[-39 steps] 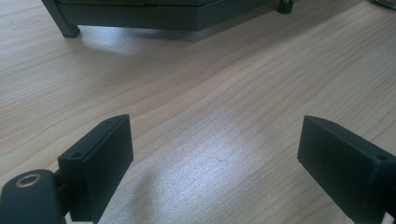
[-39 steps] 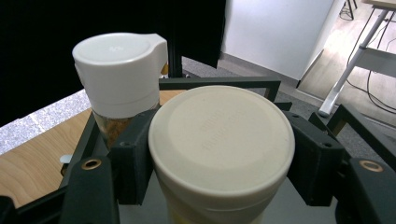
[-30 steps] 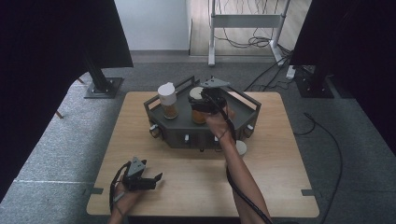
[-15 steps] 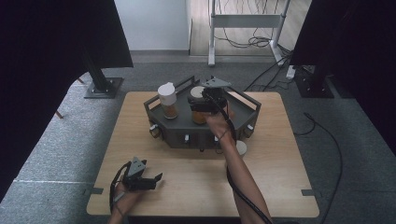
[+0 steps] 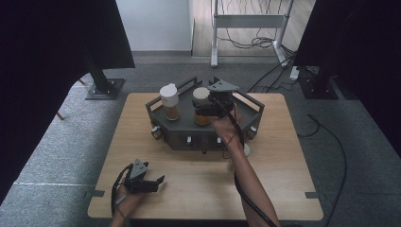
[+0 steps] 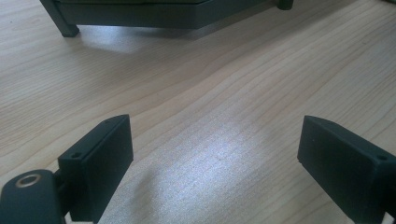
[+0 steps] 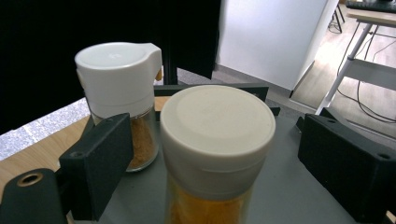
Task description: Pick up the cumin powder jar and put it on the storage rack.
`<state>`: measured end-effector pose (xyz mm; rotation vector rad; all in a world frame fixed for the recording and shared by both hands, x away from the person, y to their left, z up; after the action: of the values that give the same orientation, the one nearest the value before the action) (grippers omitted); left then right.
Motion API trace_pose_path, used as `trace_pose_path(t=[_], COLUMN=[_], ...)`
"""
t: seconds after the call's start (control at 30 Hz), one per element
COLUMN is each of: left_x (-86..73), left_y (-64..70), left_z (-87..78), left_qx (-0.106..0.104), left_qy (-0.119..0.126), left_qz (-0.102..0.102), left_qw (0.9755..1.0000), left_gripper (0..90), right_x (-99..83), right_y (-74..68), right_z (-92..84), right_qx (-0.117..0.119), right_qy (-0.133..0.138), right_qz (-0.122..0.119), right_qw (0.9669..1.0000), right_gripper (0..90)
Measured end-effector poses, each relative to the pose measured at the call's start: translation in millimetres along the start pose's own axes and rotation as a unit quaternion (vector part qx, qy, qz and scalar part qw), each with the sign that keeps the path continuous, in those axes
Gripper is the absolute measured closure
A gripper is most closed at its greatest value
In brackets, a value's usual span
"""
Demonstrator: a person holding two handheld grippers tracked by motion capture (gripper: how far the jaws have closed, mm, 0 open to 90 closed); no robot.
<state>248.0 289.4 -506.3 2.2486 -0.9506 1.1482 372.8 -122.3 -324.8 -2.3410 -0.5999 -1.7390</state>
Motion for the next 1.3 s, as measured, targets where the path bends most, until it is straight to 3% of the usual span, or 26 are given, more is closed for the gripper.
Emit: trace_pose_path(t=[0.6,1.3], left_x=[0.9,1.0], left_y=[0.8,0.2], left_z=[0.7,1.4], left_qx=[0.000,-0.001], left_qy=[-0.003,-0.001], left_qz=[0.002,-0.001], left_qw=[1.0000,1.0000], left_gripper=[10.2,10.2], right_x=[-4.6,-27.3], right_y=[8.8,30.6], right_z=[-45.3,-96.7], right_qx=[0.012,0.012], right_qy=[-0.002,-0.003], right_qz=[-0.010,-0.005], right_qw=[0.9999,0.9999], right_gripper=[10.9,11.7])
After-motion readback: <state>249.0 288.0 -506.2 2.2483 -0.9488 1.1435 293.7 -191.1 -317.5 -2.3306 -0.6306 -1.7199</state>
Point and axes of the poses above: each handheld gripper's, and its own axes: z roughly forward along the jaws, x roughly out of its top, y roughly to its right, the point moved 5 cm from there along z, roughly forward along the jaws, and after that the axes turned 12 degrees about -x, right-handed, at the moved point
